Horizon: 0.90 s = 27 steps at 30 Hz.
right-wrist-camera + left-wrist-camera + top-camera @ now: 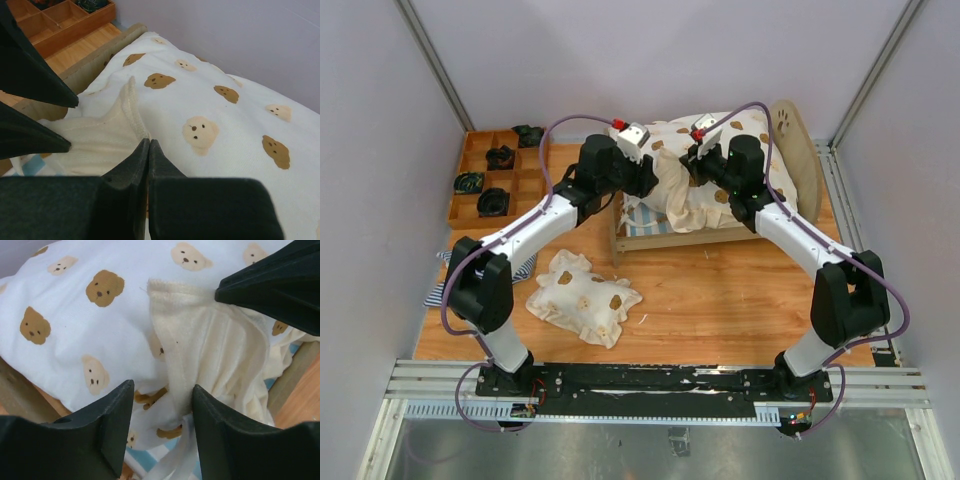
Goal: Set up the pet bed
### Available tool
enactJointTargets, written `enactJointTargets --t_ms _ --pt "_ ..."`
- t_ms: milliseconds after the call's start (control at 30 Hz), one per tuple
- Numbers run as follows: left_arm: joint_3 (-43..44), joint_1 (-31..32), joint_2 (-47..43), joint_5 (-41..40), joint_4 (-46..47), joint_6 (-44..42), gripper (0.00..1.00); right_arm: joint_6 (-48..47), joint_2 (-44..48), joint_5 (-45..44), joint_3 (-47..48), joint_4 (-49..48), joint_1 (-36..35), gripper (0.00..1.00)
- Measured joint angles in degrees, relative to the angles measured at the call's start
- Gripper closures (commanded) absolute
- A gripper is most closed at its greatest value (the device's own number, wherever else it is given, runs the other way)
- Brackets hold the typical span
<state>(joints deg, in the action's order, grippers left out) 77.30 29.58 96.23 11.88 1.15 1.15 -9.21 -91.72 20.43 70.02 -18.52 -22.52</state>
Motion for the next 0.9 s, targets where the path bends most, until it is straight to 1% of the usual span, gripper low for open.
enactJointTargets --t_ms 33,67,100,133,200,267,367,500,600,700,767,900 --pt "0.3 0.0 0.7 0.0 -0.1 0.0 0.73 0.0 0.0 0.0 0.0 0.1 0.0 0.99" --pt "0.5 0.0 1.3 0.0 -0.1 0.1 0.89 0.0 0.0 0.0 0.0 0.2 0.0 0.95" --pt "0.8 0.0 1.9 0.0 -0.1 0.0 0.98 0.1 0.0 0.0 0.1 0.5 0.0 0.90" --pt "1.0 0.0 2.3 -0.1 0.0 -0.2 0.99 0.3 0.0 0.1 0.2 0.8 0.0 0.85" --pt "1.0 0.0 2.5 -0.1 0.1 -0.2 1.00 0.6 0.2 0.1 0.3 1.9 0.0 0.76" --pt "1.0 0.0 2.5 0.0 0.6 0.3 1.00 1.0 1.2 0.1 0.0 3.8 0.0 0.69" --pt "1.1 0.0 2.5 -0.4 1.2 1.2 1.00 2.0 6.0 0.6 -3.8 5.0 0.0 0.63" --pt "1.1 -0.3 2.5 -0.8 1.9 3.3 1.00 4.3 13.7 2.1 -9.9 4.9 -2.1 0.62" --pt "1.1 -0.9 2.5 -0.4 2.3 5.7 1.00 4.6 15.2 2.6 -11.5 4.0 -6.9 0.62" --pt "1.1 -1.7 2.5 0.9 3.3 8.6 1.00 4.2 13.7 2.6 -12.9 1.9 -12.5 0.62" --pt "1.1 -2.4 2.5 2.3 4.0 10.8 1.00 3.7 11.1 2.8 -13.2 0.7 -15.3 0.62" --pt "0.6 -4.0 2.6 5.3 5.7 15.1 1.00 2.8 4.5 2.4 -12.8 -1.0 -16.7 0.61"
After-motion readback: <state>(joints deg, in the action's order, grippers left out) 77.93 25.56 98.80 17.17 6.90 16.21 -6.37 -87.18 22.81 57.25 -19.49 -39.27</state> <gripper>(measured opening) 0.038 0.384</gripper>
